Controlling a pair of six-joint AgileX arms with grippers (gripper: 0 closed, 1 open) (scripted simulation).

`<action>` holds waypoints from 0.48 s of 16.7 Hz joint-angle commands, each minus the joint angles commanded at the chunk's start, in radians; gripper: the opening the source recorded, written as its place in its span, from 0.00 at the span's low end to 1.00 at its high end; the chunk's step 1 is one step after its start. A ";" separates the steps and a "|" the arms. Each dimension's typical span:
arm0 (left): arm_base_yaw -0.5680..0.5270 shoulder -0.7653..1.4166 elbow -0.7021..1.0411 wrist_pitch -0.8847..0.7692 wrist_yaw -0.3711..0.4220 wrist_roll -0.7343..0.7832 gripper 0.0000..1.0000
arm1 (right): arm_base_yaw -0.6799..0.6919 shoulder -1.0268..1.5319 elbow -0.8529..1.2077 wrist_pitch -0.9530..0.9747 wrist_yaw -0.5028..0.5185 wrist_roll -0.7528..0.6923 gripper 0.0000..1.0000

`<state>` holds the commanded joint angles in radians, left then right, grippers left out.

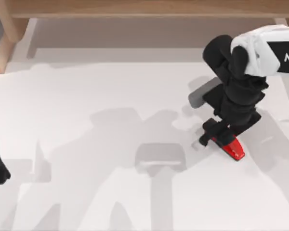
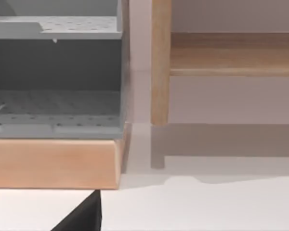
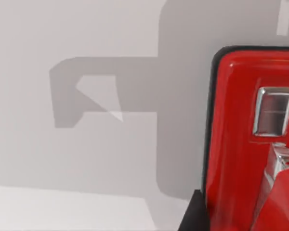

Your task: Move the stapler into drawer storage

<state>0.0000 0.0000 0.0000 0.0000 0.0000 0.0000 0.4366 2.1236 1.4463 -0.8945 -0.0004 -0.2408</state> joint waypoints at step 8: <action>0.000 0.000 0.000 0.000 0.000 0.000 1.00 | 0.000 0.000 0.000 0.000 0.000 0.000 0.00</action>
<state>0.0000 0.0000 0.0000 0.0000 0.0000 0.0000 0.4366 2.1236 1.4463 -0.8945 -0.0004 -0.2408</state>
